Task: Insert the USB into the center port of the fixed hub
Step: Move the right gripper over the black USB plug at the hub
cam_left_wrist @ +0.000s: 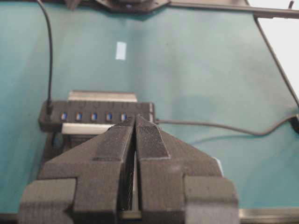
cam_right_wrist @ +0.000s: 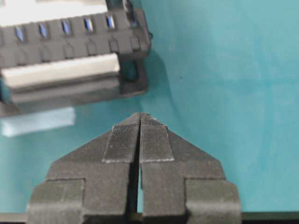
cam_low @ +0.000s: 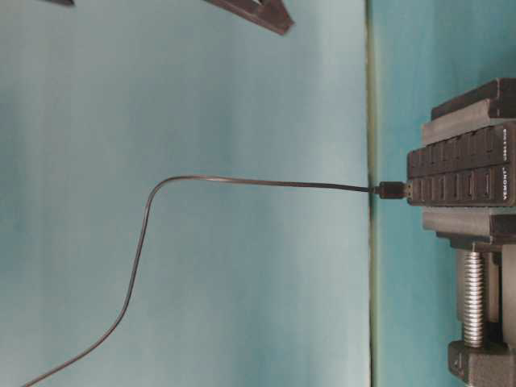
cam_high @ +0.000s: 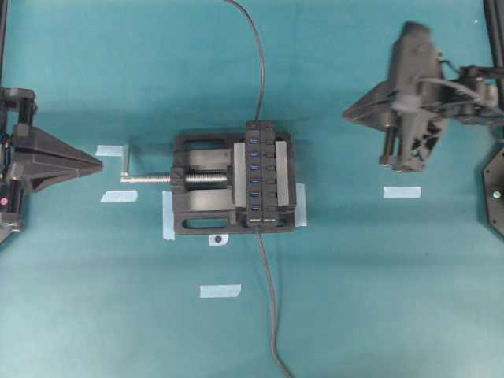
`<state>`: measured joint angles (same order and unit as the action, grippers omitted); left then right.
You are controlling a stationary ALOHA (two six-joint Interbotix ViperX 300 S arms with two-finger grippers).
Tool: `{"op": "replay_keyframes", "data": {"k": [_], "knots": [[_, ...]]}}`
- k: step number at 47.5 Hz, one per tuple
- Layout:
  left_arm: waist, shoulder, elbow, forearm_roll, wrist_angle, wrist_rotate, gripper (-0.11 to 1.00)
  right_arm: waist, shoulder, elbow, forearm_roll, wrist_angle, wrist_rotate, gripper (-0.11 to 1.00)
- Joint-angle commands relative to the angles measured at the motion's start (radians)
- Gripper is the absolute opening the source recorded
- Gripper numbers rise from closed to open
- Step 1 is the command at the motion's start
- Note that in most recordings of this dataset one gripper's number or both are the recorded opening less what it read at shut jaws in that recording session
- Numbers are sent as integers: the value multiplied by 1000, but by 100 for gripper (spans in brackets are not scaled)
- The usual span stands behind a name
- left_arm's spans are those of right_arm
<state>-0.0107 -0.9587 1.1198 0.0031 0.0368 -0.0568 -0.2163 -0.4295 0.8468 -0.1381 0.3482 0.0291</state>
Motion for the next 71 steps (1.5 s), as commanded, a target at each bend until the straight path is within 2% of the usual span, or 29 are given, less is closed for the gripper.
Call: {"op": "replay_keyframes", "data": {"k": [1, 10, 27, 45, 71], "knots": [[-2, 6, -28, 2, -5, -2, 0, -6, 38, -52, -8, -17, -23, -1], [-2, 2, -25, 2, -5, -2, 0, -17, 133, -112, -8, -57, -61, -1], [-2, 0, -23, 2, -5, -2, 0, -20, 278, -216, -9, -63, -74, -1], [-2, -5, -15, 2, 2, -2, 0, -20, 365, -272, -8, -87, -75, -1], [-2, -14, -9, 2, 2, -2, 0, -3, 414, -287, -8, -152, -63, 2]]}}
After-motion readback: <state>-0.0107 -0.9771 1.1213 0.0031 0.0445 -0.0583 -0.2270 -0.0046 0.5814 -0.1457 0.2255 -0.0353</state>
